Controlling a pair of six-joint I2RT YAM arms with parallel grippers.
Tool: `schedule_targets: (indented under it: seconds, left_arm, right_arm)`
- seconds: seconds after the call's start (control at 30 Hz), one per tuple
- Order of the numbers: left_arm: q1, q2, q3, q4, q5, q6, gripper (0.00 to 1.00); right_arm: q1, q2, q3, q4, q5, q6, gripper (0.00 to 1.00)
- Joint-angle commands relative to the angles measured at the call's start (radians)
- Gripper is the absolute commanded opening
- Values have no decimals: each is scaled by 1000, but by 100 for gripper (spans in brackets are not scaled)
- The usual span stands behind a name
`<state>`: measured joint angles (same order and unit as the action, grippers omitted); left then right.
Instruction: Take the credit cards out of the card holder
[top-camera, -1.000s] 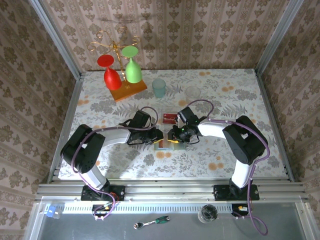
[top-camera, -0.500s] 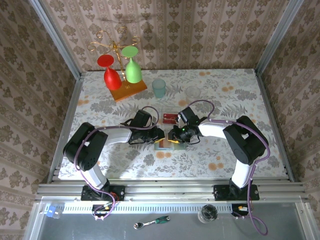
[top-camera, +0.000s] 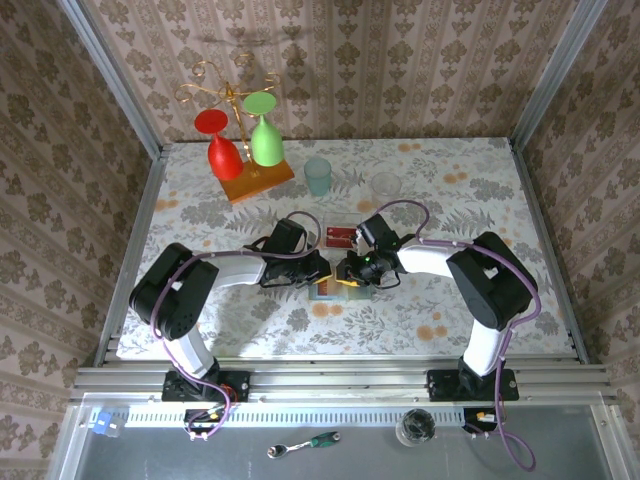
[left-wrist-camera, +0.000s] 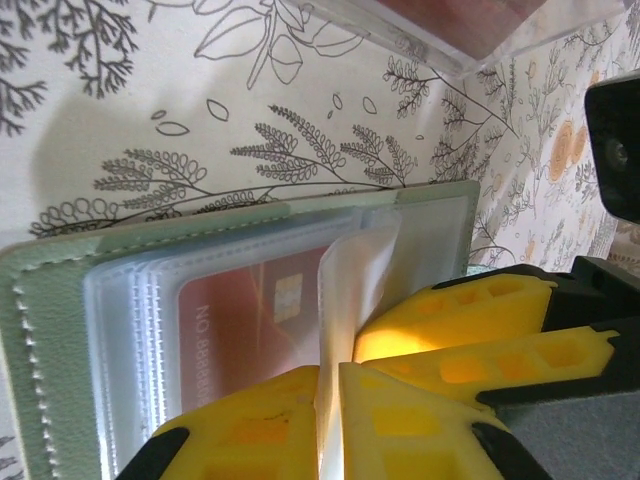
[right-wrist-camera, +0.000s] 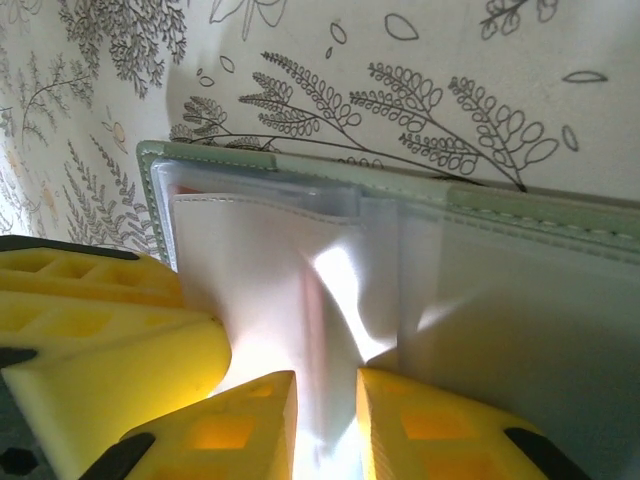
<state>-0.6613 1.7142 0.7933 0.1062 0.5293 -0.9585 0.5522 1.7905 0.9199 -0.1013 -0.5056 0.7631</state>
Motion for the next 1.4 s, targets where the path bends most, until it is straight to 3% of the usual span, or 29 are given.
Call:
schedule_targets:
  seconds: [0.0,0.93,1.37]
  left_arm:
    - [-4,9,31,4,20,-14,15]
    - [-67,106,171,-10,38,-27,21]
    - [-79,157,217,16,54,-42,33]
  right_arm:
    - [-8,-52,-18,-3,-9,4,27]
    - [-122,-268,-75,-101,31,-31,29]
    - [-140,-317,-84,-146,50,-50,31]
